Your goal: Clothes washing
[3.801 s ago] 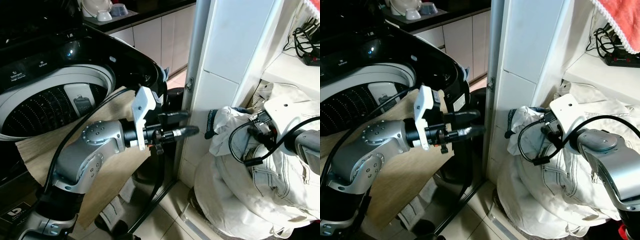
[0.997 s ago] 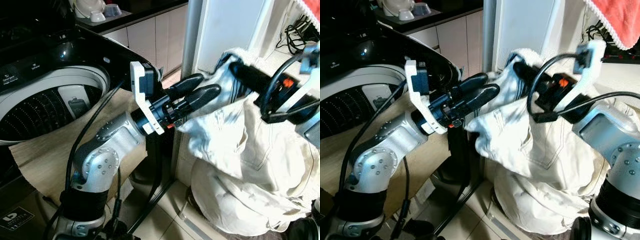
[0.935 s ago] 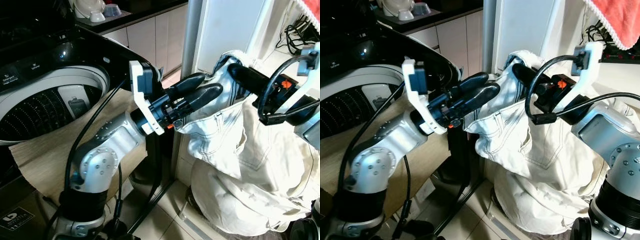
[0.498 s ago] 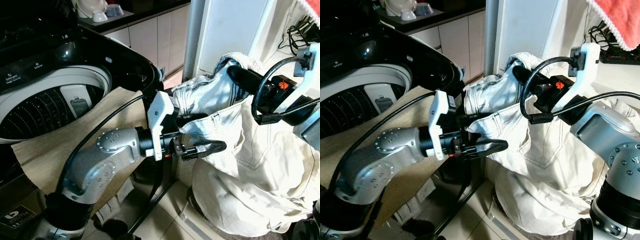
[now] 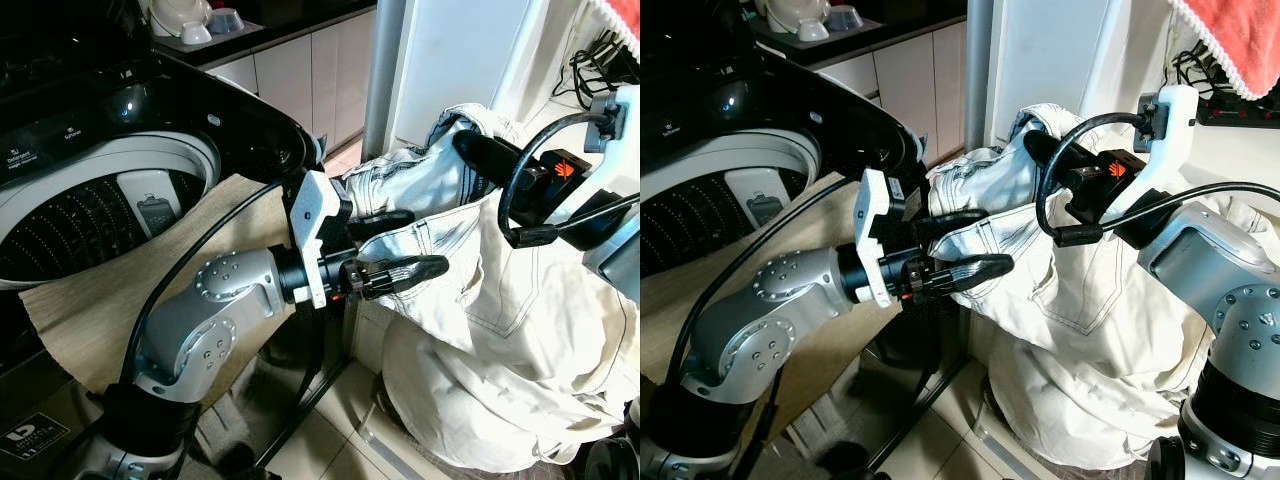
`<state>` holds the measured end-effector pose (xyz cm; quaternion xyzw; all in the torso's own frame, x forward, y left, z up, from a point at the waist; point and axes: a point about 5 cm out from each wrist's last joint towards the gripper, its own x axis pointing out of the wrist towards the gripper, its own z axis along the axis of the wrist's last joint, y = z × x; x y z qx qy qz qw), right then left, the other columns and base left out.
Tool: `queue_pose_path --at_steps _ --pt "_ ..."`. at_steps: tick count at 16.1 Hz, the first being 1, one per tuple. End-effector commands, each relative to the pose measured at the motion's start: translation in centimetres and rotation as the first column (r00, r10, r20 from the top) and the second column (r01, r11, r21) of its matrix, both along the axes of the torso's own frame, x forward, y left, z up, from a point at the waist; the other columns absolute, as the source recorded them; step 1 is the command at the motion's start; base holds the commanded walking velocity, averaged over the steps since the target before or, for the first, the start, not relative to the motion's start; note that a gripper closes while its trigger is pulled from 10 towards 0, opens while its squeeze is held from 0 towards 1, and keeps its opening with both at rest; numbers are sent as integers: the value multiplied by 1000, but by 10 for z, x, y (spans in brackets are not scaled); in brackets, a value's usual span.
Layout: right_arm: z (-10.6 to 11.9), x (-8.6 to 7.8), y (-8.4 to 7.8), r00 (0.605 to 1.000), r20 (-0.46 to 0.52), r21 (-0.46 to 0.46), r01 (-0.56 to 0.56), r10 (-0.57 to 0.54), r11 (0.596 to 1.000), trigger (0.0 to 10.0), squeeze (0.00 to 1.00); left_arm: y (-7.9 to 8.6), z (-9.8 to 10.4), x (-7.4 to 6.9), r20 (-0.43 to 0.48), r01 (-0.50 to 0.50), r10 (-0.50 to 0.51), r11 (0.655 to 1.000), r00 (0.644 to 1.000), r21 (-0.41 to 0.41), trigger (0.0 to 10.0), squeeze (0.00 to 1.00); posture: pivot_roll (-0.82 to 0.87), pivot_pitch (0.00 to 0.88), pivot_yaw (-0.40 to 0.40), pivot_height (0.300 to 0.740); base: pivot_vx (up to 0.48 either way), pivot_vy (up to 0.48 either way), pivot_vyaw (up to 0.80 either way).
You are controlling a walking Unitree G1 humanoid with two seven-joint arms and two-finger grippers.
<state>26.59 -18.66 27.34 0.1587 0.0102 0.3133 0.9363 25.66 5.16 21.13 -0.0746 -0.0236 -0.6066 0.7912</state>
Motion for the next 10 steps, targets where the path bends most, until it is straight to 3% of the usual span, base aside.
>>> queue_pose_path --at_steps 1,10 --pt "5 -3 2 999 34 -12 -7 8 1000 0 0 1 2 -1 1 4 -4 1000 1000 -8 0 0 -177 0 38 740 0 0 0" --pt "5 -3 3 999 37 -12 -10 11 1000 0 0 2 0 0 -7 3 -3 1000 1000 -8 0 0 -175 0 38 740 0 0 0"
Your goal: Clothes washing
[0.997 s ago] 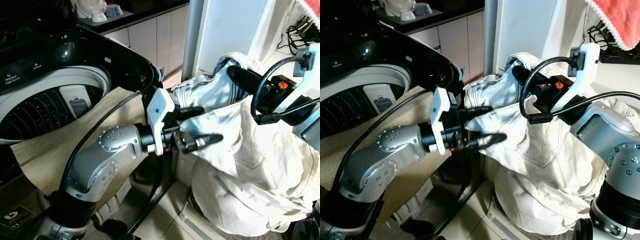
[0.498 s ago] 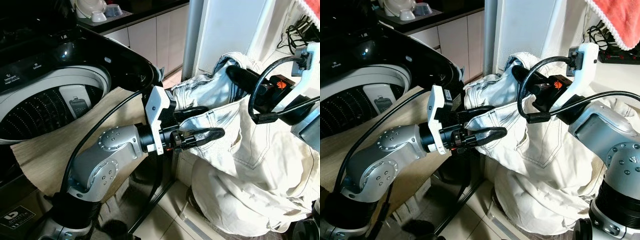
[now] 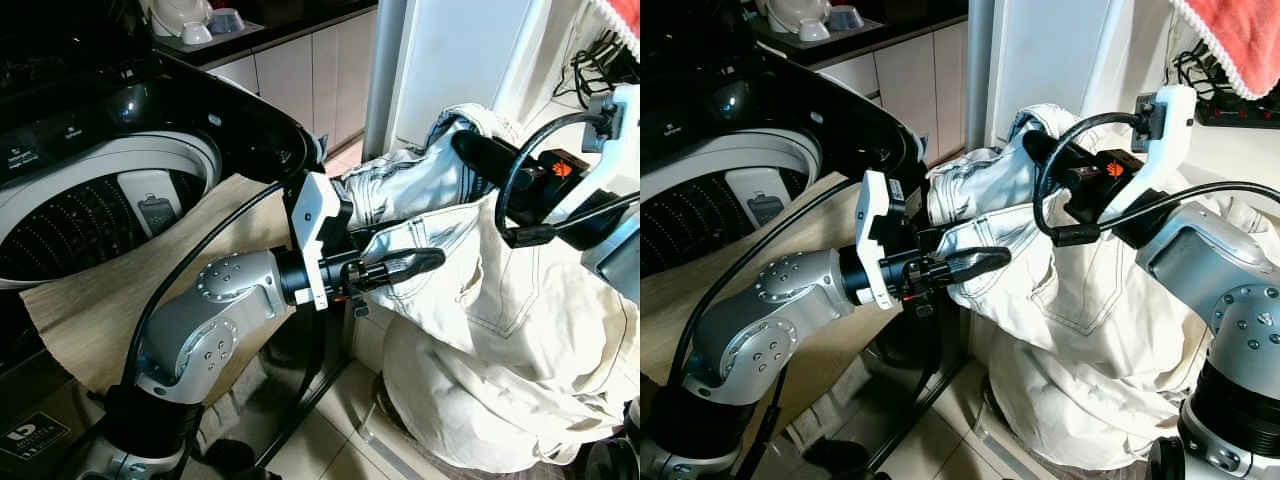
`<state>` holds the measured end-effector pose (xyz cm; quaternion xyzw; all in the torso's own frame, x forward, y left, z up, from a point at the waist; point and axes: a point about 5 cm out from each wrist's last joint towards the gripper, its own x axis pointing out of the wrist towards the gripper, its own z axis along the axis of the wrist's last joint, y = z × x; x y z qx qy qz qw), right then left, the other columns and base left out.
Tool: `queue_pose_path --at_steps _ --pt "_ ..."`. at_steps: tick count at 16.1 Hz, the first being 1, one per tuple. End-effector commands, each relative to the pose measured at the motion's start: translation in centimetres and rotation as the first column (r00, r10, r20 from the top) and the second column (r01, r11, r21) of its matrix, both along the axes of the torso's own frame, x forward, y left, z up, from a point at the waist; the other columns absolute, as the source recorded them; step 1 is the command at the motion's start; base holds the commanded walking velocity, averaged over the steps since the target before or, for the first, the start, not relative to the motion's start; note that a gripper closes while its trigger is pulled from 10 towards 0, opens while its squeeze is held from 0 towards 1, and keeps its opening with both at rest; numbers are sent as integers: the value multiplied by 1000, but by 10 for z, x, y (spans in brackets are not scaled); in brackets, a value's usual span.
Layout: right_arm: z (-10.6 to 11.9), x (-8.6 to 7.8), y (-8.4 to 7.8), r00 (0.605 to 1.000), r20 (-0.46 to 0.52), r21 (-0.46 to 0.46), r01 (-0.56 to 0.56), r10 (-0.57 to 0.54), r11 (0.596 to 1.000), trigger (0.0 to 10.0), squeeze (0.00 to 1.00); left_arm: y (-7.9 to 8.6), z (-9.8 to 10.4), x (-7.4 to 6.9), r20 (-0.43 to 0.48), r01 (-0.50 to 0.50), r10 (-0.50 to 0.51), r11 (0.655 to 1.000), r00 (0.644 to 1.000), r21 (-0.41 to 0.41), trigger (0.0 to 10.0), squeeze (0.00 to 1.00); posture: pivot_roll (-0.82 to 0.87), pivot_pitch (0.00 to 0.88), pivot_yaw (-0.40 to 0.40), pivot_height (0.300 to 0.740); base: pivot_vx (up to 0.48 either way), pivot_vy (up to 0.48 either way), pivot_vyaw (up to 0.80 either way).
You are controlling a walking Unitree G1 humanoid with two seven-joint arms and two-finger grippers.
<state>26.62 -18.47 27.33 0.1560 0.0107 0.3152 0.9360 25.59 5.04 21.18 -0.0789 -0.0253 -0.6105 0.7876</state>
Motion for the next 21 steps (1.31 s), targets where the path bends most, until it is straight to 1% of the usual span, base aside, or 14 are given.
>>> queue_pose_path --at_steps 1,8,9,10,11,12,13,14,16,17,18,19,20,21 --pt "5 -3 1 999 35 -9 -6 6 1000 0 0 3 0 1 -6 -8 8 1000 1000 2 0 0 -174 0 39 740 0 0 0" --pt "4 -3 1 999 36 -31 -2 3 1000 0 0 5 0 3 -9 -19 19 1000 1000 -4 0 0 -174 0 40 740 0 0 0" --pt "4 -3 1 999 40 -38 2 -1 999 275 0 5 0 3 -8 -24 24 1000 1000 -7 0 0 -174 0 40 740 0 0 0" --pt "4 -3 1 999 48 -47 8 -6 999 5608 0 6 0 4 -7 -28 28 1000 1000 -8 0 0 -174 0 40 740 0 0 0" --pt "5 -3 1 998 56 -52 8 -5 999 10000 0 6 1 5 -6 -34 34 999 999 -11 0 0 -174 0 40 740 0 0 0" --pt "5 -3 2 998 58 -51 4 -1 999 10000 0 7 1 5 -8 -40 40 999 999 -16 0 0 -172 0 40 740 0 0 0" --pt "5 -3 3 998 55 -15 -17 18 1000 10000 1000 8 2 8 -5 -61 61 998 998 -20 0 0 -172 0 40 740 0 0 0" --pt "6 -4 3 998 56 -14 -19 20 1000 10000 1000 9 3 10 -2 -75 75 997 997 -28 0 0 -172 0 40 740 0 0 0" --pt "6 -5 2 998 63 -39 -12 14 999 10000 1000 21 14 23 17 -171 173 982 985 -81 0 0 -169 0 40 740 0 0 0" --pt "6 -5 3 998 62 -48 -10 13 999 10000 1000 32 21 32 24 -231 235 965 972 -121 0 0 -169 0 40 740 0 0 0" --pt "8 -7 6 996 77 -56 -32 36 998 10000 0 58 42 52 96 -383 400 911 912 -150 0 0 -170 0 40 740 0 0 0" --pt "8 -8 7 995 85 -60 -41 47 997 10000 0 70 53 61 139 -453 475 876 869 -165 0 0 -167 0 41 740 0 0 0" --pt "9 -10 10 992 104 -74 -61 68 995 10000 0 99 87 76 261 -600 637 771 725 -214 0 0 -165 0 42 740 0 0 0" --pt "10 -12 12 990 118 -87 -74 84 994 10000 0 126 127 80 386 -687 746 659 543 -305 0 0 -166 0 45 740 0 0 0"
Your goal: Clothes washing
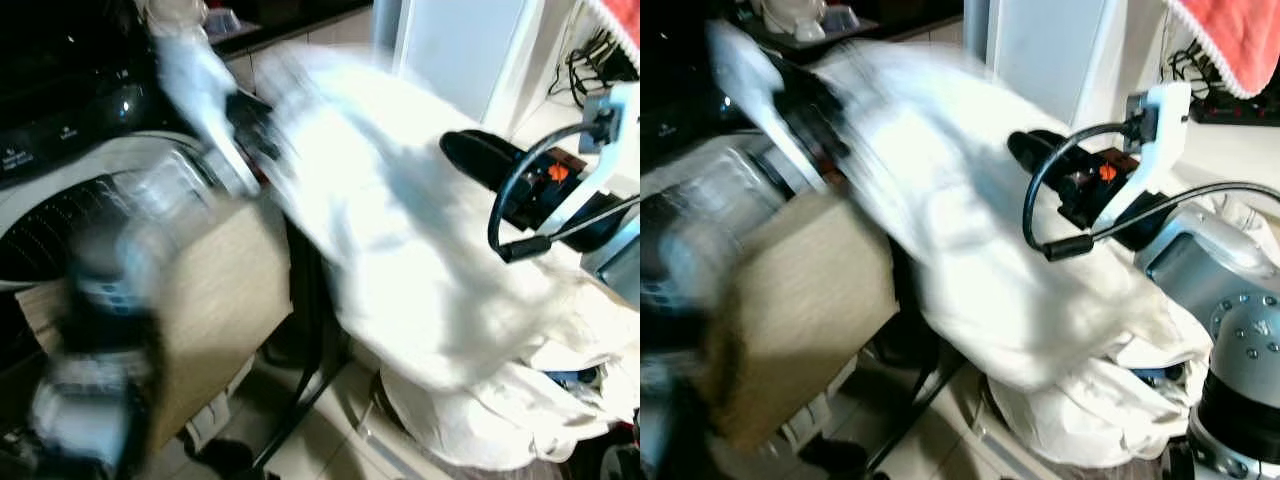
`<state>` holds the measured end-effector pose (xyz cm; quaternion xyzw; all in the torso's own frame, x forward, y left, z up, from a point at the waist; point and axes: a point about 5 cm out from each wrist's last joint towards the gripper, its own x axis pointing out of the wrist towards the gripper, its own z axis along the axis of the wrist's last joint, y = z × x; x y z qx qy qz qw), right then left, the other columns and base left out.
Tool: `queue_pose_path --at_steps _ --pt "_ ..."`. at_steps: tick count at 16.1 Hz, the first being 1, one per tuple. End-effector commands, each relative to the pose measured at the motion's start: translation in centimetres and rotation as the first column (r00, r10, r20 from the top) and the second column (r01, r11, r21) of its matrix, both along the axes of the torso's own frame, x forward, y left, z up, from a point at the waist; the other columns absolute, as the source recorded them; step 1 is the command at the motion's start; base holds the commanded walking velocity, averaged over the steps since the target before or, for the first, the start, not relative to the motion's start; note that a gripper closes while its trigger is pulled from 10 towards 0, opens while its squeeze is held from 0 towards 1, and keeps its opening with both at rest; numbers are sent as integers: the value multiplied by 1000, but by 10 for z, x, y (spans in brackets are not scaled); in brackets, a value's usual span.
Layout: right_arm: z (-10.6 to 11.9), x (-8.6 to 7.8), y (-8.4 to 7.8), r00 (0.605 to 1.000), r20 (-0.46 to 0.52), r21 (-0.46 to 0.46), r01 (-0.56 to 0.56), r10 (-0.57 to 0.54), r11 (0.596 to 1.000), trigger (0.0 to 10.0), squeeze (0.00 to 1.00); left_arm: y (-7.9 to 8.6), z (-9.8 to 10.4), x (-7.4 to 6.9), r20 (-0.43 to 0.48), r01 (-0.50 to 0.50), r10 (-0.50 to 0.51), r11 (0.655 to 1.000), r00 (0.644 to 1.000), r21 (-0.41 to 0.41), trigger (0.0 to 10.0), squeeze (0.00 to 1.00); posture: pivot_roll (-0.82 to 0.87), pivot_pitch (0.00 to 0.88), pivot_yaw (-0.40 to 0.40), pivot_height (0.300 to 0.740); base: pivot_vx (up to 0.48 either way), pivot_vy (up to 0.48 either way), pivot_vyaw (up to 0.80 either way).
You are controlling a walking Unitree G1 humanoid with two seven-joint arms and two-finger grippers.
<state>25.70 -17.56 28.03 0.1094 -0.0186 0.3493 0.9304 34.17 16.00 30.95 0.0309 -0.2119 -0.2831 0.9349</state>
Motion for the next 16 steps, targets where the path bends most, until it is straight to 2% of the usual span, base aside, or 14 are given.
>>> queue_pose_path --at_steps 1,2,3,4,5,7,8,9,11,12,13,14,15,16 --pt "3 -4 4 999 32 -21 -23 24 1000 10000 0 26 45 -7 220 -153 157 988 963 -38 0 0 -166 0 45 740 0 0 0" --pt "3 -4 5 999 38 -26 -24 25 999 10000 0 58 90 -15 380 -401 407 911 830 -100 0 0 -166 0 49 740 0 0 0" --pt "3 -4 5 999 40 -28 -23 24 999 10000 0 70 103 -18 423 -488 496 862 758 -136 0 0 -166 0 49 740 0 0 0" --pt "2 -5 4 999 47 -29 -19 21 999 10000 0 85 120 -27 498 -582 579 795 645 -170 0 0 -163 0 48 740 0 0 0" --pt "2 -5 4 999 49 -30 -18 19 999 10000 0 89 124 -30 523 -611 596 773 609 -170 0 0 -163 0 48 740 0 0 0" --pt "2 -4 5 998 62 -32 -12 14 999 10000 0 106 120 -35 593 -762 703 610 393 -218 0 0 -163 0 47 740 0 0 0" --pt "2 -4 5 998 67 -32 -11 13 999 10000 0 108 120 -33 603 -775 708 592 368 -222 0 0 -165 0 45 740 0 0 0" --pt "3 -3 5 997 72 -30 -11 13 999 10000 0 112 130 -23 592 -792 711 580 379 -190 0 0 -161 0 41 740 0 0 0" --pt "4 -2 5 997 76 -35 -14 16 999 10000 0 115 153 -25 633 -802 708 554 313 -223 0 0 -157 0 36 740 0 0 0" --pt "3 -2 6 997 80 -40 -12 15 999 10000 0 115 174 -35 683 -806 698 522 215 -280 0 0 -158 0 37 740 0 0 0" --pt "3 -1 6 997 82 -41 -11 14 999 10000 0 114 186 -43 714 -802 685 505 147 -319 0 0 -160 0 42 740 0 0 0" --pt "3 -1 6 996 87 -40 -5 9 999 10000 0 110 202 -52 753 -801 657 471 38 -370 0 0 -161 0 48 740 0 0 0" --pt "2 -2 6 996 89 -38 0 4 999 10000 0 107 201 -46 778 -828 628 451 29 -333 0 0 -162 0 51 740 0 0 0" --pt "1 -3 6 996 90 -39 3 0 999 10000 0 106 191 -34 780 -855 620 447 84 -264 0 0 -164 0 53 740 0 0 0"
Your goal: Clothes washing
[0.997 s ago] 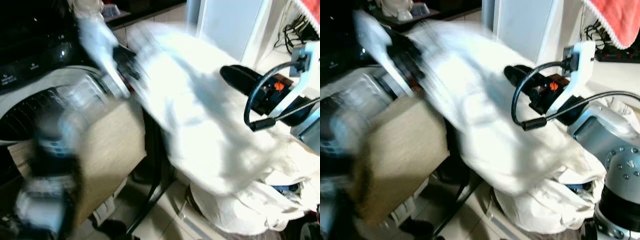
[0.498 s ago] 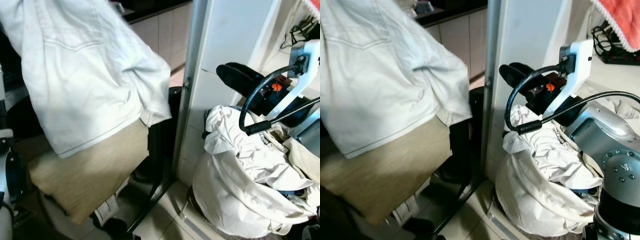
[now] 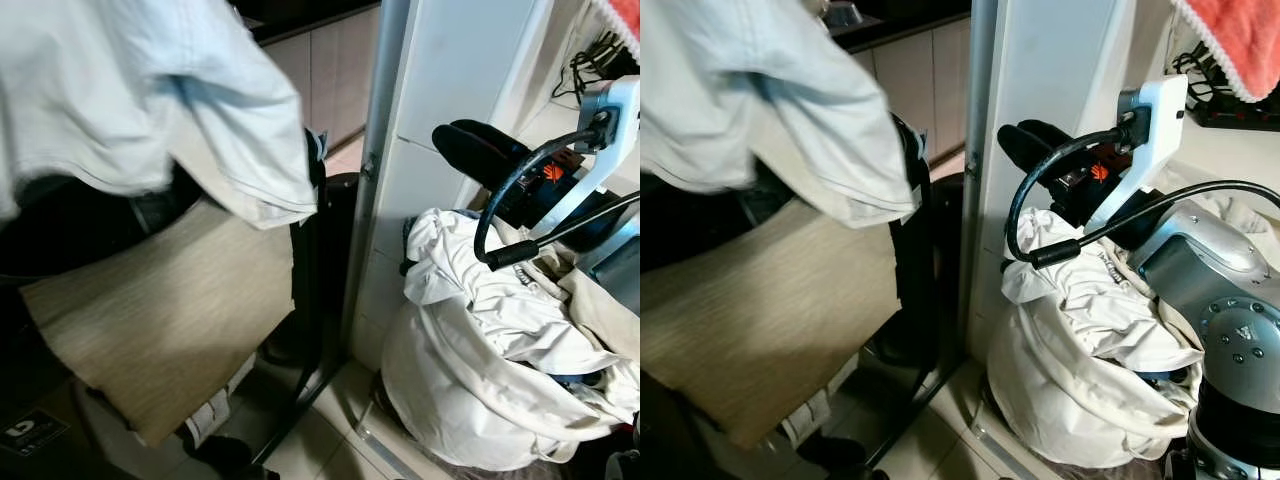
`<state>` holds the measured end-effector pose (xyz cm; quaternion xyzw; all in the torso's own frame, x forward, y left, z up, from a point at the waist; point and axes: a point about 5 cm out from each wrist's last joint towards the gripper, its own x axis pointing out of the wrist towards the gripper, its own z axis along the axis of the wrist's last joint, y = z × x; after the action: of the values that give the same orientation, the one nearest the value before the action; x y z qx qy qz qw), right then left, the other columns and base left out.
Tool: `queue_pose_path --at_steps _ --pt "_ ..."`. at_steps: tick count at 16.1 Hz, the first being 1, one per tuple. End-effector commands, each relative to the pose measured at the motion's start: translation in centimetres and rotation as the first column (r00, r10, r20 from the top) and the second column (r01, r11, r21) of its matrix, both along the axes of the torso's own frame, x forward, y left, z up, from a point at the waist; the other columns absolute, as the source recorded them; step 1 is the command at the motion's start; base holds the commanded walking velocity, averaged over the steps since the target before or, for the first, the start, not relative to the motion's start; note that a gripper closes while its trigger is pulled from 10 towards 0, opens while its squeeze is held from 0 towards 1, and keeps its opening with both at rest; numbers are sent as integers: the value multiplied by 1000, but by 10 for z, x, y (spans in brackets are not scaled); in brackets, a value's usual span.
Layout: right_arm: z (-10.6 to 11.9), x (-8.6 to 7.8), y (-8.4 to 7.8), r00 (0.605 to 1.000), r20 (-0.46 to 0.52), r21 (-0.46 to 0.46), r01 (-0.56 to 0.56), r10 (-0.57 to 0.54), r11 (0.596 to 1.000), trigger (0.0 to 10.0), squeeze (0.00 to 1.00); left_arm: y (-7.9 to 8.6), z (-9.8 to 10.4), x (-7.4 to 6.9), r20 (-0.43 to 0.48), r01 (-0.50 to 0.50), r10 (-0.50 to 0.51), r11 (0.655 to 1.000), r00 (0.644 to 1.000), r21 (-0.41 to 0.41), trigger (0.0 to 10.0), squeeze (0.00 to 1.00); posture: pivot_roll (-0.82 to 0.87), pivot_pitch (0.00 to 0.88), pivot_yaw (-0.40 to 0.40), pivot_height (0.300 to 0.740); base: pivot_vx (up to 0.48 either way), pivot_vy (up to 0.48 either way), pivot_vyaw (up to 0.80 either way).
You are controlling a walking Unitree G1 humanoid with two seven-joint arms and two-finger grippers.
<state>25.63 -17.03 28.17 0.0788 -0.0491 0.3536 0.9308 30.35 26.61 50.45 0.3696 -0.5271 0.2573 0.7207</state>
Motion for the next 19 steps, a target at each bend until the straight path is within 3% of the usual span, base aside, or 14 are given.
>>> queue_pose_path --at_steps 1,2,3,4,5,6,7,8,10,11,14,15,19 --pt "-2 -3 1 1000 11 -7 4 -4 1000 10000 0 0 -16 16 -95 -26 28 999 995 20 0 0 -165 0 53 740 0 0 0" --pt "-3 -3 1 1000 9 -13 5 -5 1000 10000 0 -2 -38 35 -244 -19 27 999 969 34 0 0 -165 0 51 740 0 0 0" --pt "-6 -3 3 1000 -1 -22 1 -1 1000 10000 0 0 -99 74 -625 -4 -17 1000 780 -31 314 0 -163 0 49 740 0 0 0" --pt "-7 -2 3 1000 -5 -25 0 0 1000 10000 0 3 -121 83 -725 -24 -15 999 689 -43 2314 0 -163 0 49 740 0 0 0" --pt "-9 -2 5 1000 -15 -41 -4 4 999 10000 0 8 -157 92 -848 -58 -36 995 529 -79 9608 0 -163 0 48 740 0 0 0" --pt "-11 -3 6 1000 -21 -51 -9 8 999 10000 0 12 -171 93 -873 -77 -71 989 483 -123 10000 0 -167 0 49 740 0 0 0" --pt "-14 -4 7 999 -31 -72 -17 14 997 10000 0 20 -194 93 -929 -135 -81 981 360 -138 10000 0 -166 0 46 740 0 0 0" --pt "-18 -5 9 999 -42 -83 -35 32 996 10000 0 30 -219 90 -976 -182 -111 972 188 -146 10000 0 -166 0 46 740 0 0 0" --pt "-22 -8 13 997 -60 -95 -63 57 994 10000 0 42 -246 80 -990 -211 -139 968 3 -136 10000 0 -162 0 41 740 0 0 0" --pt "-25 -8 16 995 -73 -107 -77 69 991 10000 0 51 -249 75 -986 -236 -167 959 -25 -156 10000 1000 -159 0 37 740 0 0 0" --pt "-30 -7 19 992 -95 -125 -95 83 988 10000 0 43 -242 72 -954 -191 -295 940 -47 -282 10000 1000 -152 0 34 740 0 0 0" --pt "-34 -7 20 990 -114 -138 -98 82 986 10000 0 30 -240 72 -926 -142 -368 924 -83 -354 10000 1000 -152 0 34 740 0 0 0" --pt "-51 -7 17 983 -181 -230 -73 31 971 10000 0 7 -243 70 -874 -69 -469 883 -124 -464 10000 1000 -159 0 44 740 0 0 0"
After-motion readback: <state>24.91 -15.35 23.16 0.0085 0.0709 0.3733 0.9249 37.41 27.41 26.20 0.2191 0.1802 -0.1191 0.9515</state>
